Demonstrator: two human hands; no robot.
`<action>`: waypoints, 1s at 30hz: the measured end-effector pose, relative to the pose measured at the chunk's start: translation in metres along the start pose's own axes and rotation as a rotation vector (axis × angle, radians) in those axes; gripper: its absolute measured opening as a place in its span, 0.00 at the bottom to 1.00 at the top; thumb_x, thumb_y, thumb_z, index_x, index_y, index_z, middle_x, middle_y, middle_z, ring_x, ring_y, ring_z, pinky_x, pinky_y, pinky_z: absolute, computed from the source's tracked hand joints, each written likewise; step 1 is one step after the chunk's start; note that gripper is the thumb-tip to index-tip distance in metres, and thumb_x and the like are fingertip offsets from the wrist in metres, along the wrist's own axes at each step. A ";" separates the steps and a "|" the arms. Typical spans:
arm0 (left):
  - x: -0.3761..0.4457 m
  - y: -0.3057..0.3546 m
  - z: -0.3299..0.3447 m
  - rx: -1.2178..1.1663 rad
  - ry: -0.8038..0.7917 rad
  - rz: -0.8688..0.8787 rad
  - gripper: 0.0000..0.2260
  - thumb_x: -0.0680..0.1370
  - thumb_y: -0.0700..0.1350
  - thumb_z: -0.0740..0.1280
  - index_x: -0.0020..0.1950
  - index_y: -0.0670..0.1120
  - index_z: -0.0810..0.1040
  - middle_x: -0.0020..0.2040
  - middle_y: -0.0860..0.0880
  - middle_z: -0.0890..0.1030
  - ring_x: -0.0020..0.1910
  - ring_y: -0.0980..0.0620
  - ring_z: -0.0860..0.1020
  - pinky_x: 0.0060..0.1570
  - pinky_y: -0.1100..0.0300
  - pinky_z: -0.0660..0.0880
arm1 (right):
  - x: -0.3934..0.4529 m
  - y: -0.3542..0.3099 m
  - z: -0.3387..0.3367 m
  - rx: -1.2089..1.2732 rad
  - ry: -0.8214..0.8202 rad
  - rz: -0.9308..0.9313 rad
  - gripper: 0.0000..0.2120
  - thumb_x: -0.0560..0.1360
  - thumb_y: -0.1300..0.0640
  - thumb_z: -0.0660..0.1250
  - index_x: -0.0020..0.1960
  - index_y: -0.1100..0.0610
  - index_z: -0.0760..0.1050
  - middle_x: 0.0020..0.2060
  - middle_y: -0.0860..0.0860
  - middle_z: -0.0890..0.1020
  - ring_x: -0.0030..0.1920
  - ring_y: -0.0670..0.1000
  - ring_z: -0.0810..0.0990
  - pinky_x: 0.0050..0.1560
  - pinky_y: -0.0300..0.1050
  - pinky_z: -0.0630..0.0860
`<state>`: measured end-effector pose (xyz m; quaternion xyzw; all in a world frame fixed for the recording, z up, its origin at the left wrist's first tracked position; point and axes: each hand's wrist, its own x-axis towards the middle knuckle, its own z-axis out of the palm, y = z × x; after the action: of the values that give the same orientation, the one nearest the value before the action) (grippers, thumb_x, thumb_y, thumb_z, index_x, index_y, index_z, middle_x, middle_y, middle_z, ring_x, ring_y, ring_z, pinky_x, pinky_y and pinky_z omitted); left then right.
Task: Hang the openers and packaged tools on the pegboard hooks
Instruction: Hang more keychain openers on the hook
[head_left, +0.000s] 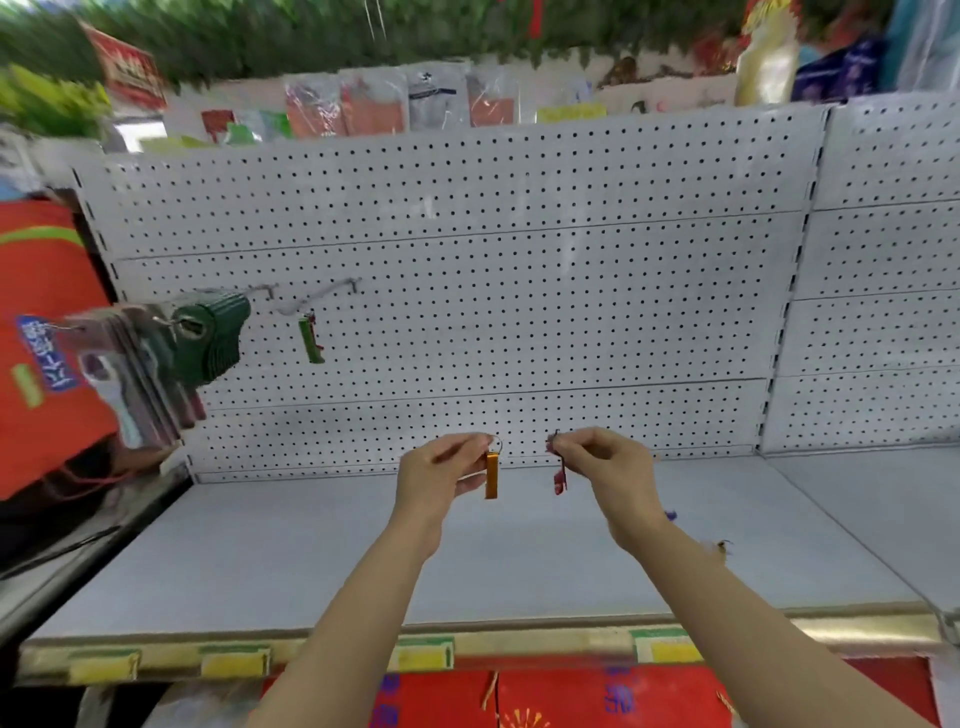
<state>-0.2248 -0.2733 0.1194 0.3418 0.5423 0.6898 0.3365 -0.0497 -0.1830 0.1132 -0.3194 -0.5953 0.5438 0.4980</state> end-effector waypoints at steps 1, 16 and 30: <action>-0.001 0.007 -0.011 0.005 -0.007 0.012 0.04 0.77 0.41 0.72 0.50 0.43 0.86 0.46 0.46 0.87 0.44 0.52 0.85 0.44 0.61 0.81 | -0.004 -0.004 0.012 0.024 0.022 -0.005 0.03 0.71 0.63 0.73 0.40 0.62 0.82 0.42 0.58 0.85 0.48 0.58 0.84 0.57 0.52 0.80; -0.006 0.070 -0.107 -0.026 0.048 0.122 0.06 0.78 0.43 0.71 0.52 0.43 0.87 0.48 0.44 0.87 0.46 0.50 0.84 0.46 0.60 0.81 | -0.026 -0.042 0.133 0.230 0.066 0.070 0.05 0.67 0.71 0.74 0.41 0.66 0.83 0.38 0.59 0.84 0.35 0.57 0.80 0.40 0.49 0.79; 0.024 0.151 -0.150 -0.011 0.169 0.273 0.07 0.78 0.41 0.72 0.54 0.41 0.85 0.43 0.47 0.86 0.39 0.55 0.84 0.37 0.66 0.79 | -0.005 -0.082 0.182 -0.074 -0.230 0.071 0.06 0.63 0.67 0.79 0.37 0.63 0.83 0.37 0.55 0.86 0.32 0.48 0.78 0.32 0.40 0.70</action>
<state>-0.3774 -0.3584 0.2432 0.3513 0.5132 0.7585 0.1947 -0.2062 -0.2639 0.2068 -0.2939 -0.6565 0.5717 0.3948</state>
